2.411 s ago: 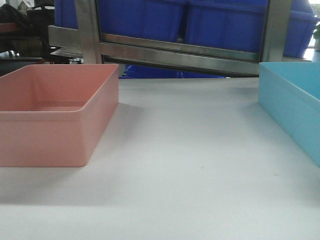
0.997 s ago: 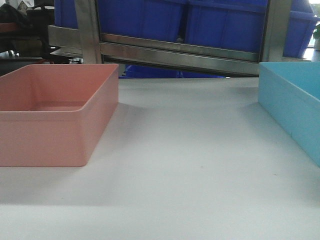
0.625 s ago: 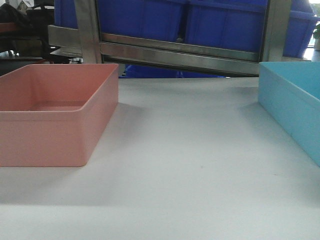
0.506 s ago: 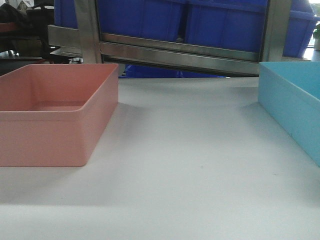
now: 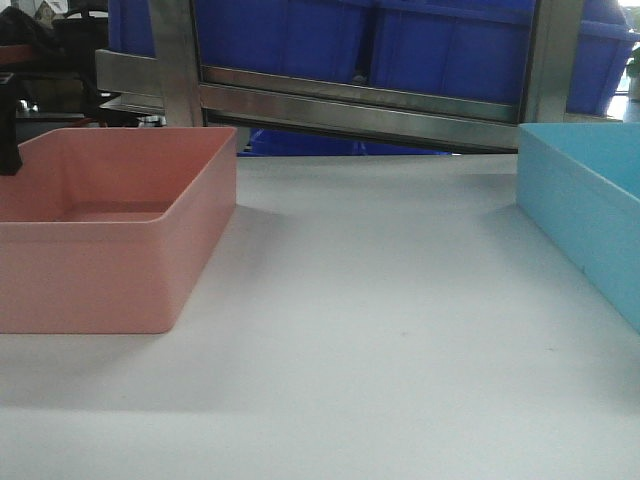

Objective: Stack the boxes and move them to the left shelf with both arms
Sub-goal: 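Grip the pink bin wall with the left gripper and lift it, then carry the pink bin to the table center, set it down, release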

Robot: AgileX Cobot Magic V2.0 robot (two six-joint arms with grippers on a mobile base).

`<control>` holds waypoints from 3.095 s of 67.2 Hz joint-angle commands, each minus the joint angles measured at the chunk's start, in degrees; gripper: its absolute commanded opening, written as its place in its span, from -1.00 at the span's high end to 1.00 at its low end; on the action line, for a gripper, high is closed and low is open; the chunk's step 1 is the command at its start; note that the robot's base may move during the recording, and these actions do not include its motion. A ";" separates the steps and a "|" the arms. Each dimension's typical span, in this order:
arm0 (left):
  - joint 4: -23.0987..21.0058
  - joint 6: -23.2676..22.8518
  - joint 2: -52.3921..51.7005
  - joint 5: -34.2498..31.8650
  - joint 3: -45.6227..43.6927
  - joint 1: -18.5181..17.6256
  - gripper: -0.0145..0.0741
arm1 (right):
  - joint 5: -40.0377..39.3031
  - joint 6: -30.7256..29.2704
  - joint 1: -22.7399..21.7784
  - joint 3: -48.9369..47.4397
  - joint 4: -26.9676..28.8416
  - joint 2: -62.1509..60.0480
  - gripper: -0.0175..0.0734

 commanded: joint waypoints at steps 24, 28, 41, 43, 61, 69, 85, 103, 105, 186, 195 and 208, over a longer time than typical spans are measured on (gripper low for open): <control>-0.71 -0.01 1.82 -1.88 -1.97 0.22 -0.04 | -5.14 -0.14 -0.18 -1.37 -0.14 -1.00 0.49; -0.71 -0.01 2.07 -1.57 -1.97 0.22 0.11 | -5.14 -0.14 -0.18 -1.37 -0.14 -1.00 0.49; -0.71 -0.01 2.17 -1.10 -1.97 0.22 0.71 | -5.14 -0.14 -0.18 -1.37 -0.14 -1.00 0.49; -0.71 -0.01 2.17 -0.69 -1.97 0.22 0.68 | -5.14 -0.14 -0.18 -1.37 -0.14 -1.00 0.49; -0.71 -0.01 1.57 5.50 -4.44 0.22 0.68 | -5.14 -0.14 -0.18 -1.37 -0.14 -1.00 0.49; -2.19 -0.01 0.19 8.48 -7.98 0.22 0.68 | -5.14 -0.14 -0.18 -1.37 -0.14 -1.00 0.49; -14.76 -0.67 -5.09 8.60 -12.23 0.22 0.68 | -5.14 -0.14 -0.18 -1.37 -0.14 -1.00 0.49; -21.83 -5.21 -7.16 8.95 -12.23 -5.49 0.68 | -5.14 -0.14 -0.18 -1.37 -0.14 -1.00 0.49; -21.58 -5.78 -7.16 8.76 -12.23 -7.09 0.68 | -5.14 -0.14 -0.18 -1.37 -0.14 -1.00 0.49; -5.67 -29.65 6.59 3.44 -12.02 -31.38 0.67 | -5.14 -0.14 -0.18 -1.37 -0.14 -1.00 0.49; -5.55 -27.81 6.59 4.07 -12.02 -31.38 0.67 | -5.14 -0.14 -0.18 -1.37 -0.14 -1.00 0.49; -5.45 -25.66 6.59 5.09 -12.02 -31.38 0.64 | -5.14 -0.14 -0.18 -1.37 -0.14 -1.00 0.49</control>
